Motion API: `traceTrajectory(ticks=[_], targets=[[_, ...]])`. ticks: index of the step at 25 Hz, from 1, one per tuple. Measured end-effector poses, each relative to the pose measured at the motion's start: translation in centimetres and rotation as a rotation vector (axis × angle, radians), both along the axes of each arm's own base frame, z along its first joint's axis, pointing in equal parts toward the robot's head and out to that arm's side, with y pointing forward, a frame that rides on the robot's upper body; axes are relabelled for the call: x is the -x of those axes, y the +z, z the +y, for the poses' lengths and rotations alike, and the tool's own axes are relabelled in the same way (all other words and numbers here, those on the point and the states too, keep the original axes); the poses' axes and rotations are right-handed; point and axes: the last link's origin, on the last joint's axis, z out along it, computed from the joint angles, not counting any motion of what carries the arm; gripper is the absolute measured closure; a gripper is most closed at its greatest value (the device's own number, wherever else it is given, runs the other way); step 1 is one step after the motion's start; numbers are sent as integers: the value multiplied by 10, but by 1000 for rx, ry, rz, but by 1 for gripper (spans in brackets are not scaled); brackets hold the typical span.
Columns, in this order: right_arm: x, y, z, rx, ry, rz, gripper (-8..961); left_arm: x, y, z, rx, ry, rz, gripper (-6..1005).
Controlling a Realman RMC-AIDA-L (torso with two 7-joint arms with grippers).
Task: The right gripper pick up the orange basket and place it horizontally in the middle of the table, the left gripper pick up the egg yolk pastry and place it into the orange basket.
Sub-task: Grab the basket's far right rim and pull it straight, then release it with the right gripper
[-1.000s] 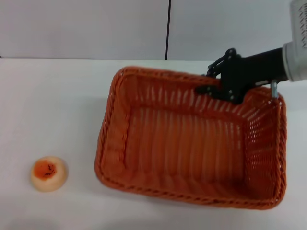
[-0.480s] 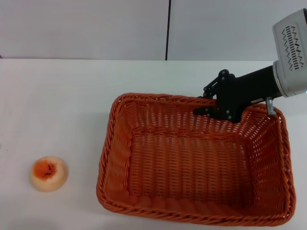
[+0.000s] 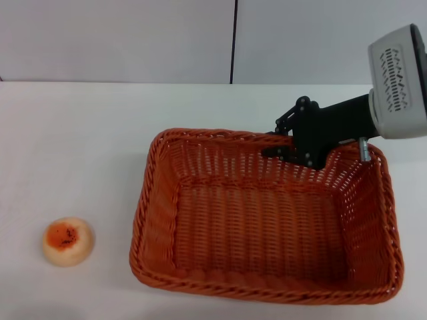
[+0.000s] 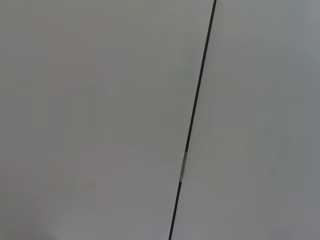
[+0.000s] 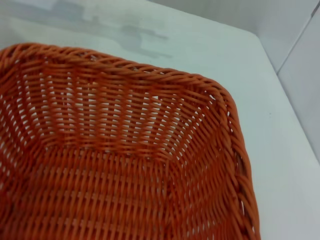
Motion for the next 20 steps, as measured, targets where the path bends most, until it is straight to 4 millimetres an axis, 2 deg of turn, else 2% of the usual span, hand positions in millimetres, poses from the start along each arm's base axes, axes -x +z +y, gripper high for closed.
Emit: traceTrajectory(ticks=[9, 20], targets=[[3, -2, 8, -61, 12, 33, 725, 1, -2, 3, 7, 6, -3, 253], [9, -2, 4, -41, -28, 109, 714, 0, -1, 8, 11, 2, 0, 259]])
